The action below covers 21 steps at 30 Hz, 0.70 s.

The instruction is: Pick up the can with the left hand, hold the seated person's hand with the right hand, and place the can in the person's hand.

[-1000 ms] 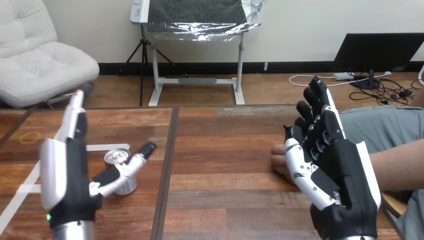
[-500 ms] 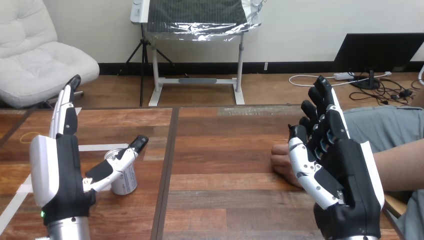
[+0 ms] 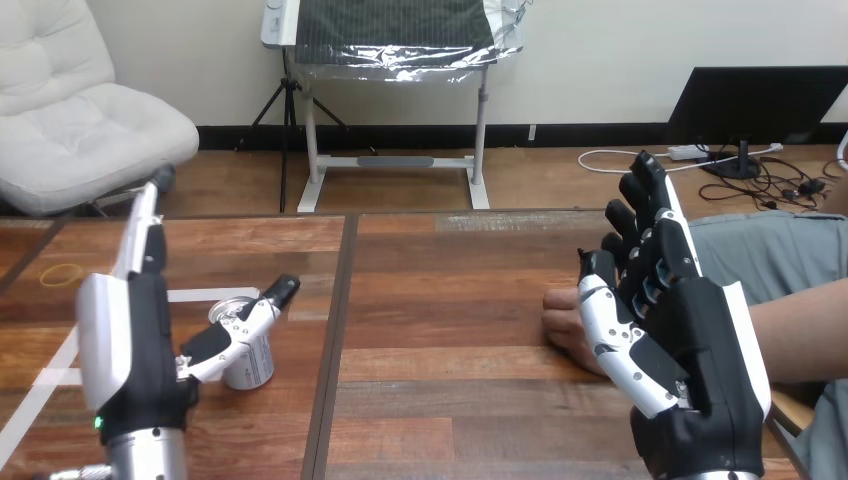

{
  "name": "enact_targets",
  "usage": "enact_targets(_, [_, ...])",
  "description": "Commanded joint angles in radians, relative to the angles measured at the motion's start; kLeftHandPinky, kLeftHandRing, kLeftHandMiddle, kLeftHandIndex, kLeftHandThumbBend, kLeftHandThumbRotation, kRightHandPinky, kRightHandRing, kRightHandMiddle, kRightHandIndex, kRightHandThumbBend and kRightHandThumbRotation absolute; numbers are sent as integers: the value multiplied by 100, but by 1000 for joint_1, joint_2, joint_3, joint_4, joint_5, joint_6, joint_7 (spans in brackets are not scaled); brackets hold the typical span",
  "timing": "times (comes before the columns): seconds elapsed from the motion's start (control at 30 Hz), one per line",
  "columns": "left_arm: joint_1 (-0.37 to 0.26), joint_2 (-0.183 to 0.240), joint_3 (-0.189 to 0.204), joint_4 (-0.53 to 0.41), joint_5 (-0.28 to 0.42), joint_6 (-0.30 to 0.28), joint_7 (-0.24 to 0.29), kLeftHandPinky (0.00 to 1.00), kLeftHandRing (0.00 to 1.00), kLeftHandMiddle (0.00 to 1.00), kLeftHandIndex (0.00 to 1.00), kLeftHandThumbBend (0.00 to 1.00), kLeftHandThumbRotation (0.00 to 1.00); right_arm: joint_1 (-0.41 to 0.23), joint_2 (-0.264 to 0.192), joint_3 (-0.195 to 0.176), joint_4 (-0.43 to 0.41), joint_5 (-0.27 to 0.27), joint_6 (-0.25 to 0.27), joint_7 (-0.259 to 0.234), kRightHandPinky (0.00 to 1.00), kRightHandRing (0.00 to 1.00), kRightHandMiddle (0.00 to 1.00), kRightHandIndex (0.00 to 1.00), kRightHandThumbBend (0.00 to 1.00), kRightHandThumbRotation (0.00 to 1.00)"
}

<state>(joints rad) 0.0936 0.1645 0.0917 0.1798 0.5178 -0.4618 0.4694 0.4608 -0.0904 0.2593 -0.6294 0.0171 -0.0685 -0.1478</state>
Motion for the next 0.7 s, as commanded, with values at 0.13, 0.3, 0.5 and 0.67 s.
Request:
enact_targets(0.13, [-115, 37, -25, 97, -63, 23, -94, 87, 92, 94, 93, 88, 43, -57, 39, -17, -46, -8, -10, 6, 100, 100, 100, 100, 0, 0])
enact_targets(0.3, [-151, 45, -28, 163, -123, 5, -159, 87, 93, 95, 94, 87, 41, -58, 35, -20, -50, -13, -4, 9, 100, 100, 100, 100, 0, 0])
enact_targets(0.5, [-189, 58, -35, 224, -148, 23, -211, 90, 94, 96, 95, 86, 39, -56, 31, -23, -55, -18, 3, 14, 100, 100, 100, 100, 0, 0])
enact_targets(0.67, [-217, 68, -42, 261, -141, 53, -227, 89, 94, 96, 95, 89, 43, -54, 31, -26, -58, -19, 7, 20, 100, 100, 100, 100, 0, 0])
